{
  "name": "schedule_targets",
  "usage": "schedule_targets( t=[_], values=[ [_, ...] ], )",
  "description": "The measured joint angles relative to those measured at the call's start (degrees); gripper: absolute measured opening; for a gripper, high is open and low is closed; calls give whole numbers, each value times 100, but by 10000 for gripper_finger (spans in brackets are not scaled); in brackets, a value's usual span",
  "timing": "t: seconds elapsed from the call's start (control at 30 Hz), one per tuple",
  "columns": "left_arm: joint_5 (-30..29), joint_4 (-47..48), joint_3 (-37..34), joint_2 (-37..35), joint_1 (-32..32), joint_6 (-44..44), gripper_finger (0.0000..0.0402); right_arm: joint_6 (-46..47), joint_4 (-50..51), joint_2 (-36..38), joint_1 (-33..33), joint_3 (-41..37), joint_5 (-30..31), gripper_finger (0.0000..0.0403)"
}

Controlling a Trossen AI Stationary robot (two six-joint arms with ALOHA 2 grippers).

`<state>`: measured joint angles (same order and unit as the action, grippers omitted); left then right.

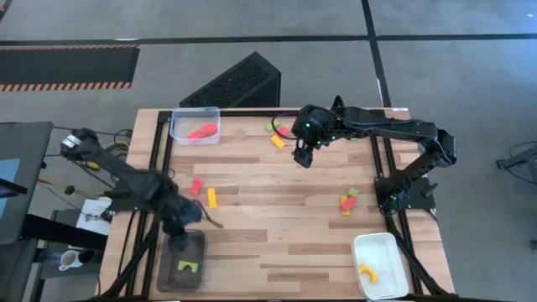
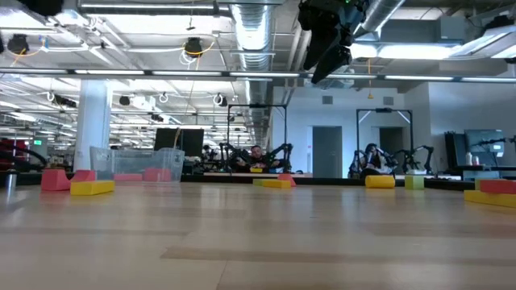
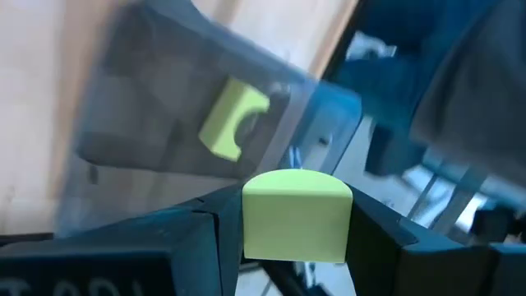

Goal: Sort & place blocks by color
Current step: Put the green block into the black transparent bin, then put the orange block into the white transparent bin

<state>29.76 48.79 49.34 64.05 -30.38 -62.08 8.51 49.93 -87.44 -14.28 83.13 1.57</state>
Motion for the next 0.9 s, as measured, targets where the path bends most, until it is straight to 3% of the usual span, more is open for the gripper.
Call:
schedule_targets(
  t=[0.3, 0.47, 0.73, 0.9],
  values=[
    [-90, -522, -2, 1111, -524, 692, 141, -10, -112, 0, 0, 0, 0, 328],
    [-51, -444, -4, 1535, -526, 784, 171, -11, -46, 0, 0, 0, -1, 328],
    [-45, -296, -3, 1480, -483, 908, 249, -4, 105, 0, 0, 0, -2, 328],
    [-53, -31, -4, 1304, -389, 1122, 273, -2, 106, 0, 0, 0, -3, 328]
  ],
)
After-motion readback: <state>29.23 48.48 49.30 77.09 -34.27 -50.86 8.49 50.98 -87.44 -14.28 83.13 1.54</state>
